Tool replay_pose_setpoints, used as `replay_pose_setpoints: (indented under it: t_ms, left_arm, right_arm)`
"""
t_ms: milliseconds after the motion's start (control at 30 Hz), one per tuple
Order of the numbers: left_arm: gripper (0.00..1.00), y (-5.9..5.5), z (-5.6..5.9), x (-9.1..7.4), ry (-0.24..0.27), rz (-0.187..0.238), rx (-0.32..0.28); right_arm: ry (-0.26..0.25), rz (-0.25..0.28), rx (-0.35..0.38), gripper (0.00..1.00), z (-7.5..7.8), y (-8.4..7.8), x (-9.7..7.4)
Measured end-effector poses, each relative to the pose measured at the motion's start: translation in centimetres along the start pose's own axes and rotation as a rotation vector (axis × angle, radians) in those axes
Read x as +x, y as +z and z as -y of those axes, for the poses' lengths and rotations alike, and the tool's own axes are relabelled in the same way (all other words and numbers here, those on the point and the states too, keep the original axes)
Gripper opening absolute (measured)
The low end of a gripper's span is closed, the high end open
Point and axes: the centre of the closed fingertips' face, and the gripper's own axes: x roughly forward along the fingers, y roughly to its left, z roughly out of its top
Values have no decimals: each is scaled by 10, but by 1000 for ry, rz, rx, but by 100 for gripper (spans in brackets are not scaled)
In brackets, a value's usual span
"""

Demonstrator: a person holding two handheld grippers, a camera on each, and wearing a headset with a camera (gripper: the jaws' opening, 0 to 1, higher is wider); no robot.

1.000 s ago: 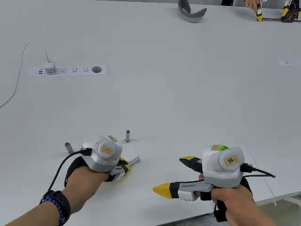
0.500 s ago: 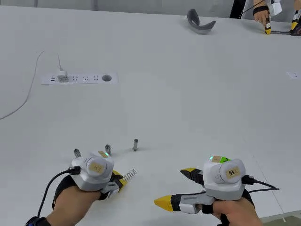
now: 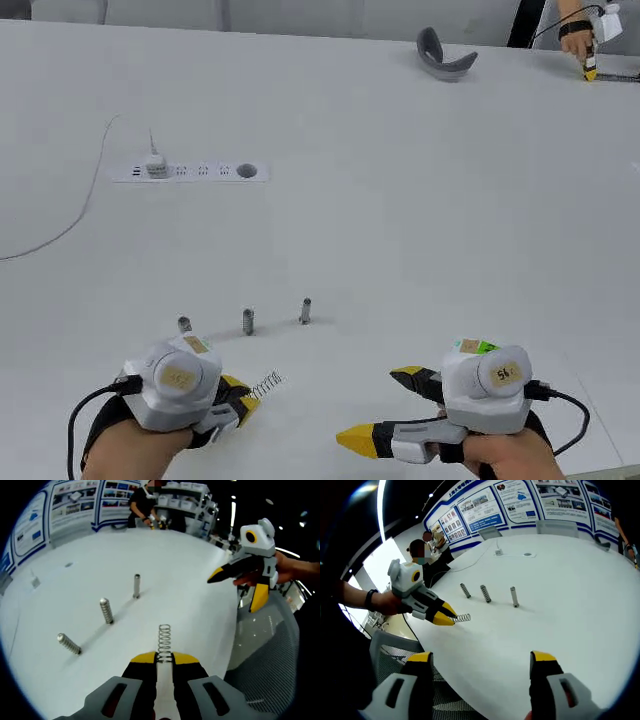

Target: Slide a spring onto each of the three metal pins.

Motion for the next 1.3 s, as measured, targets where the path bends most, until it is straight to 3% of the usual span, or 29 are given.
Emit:
replay_pose_setpoints:
  t_ms: [467, 1100, 1300]
  left_arm:
    - [11, 5, -9, -27, 29, 34, -15]
    - [11, 31, -4, -66, 38, 94, 34]
    - [11, 38, -1, -71, 33, 104, 53]
  right_arm:
    - [37, -9, -16, 79, -8, 3, 8]
    - [112, -3, -40, 74, -23, 22, 21]
    - [175, 34, -16, 65, -36, 34, 22]
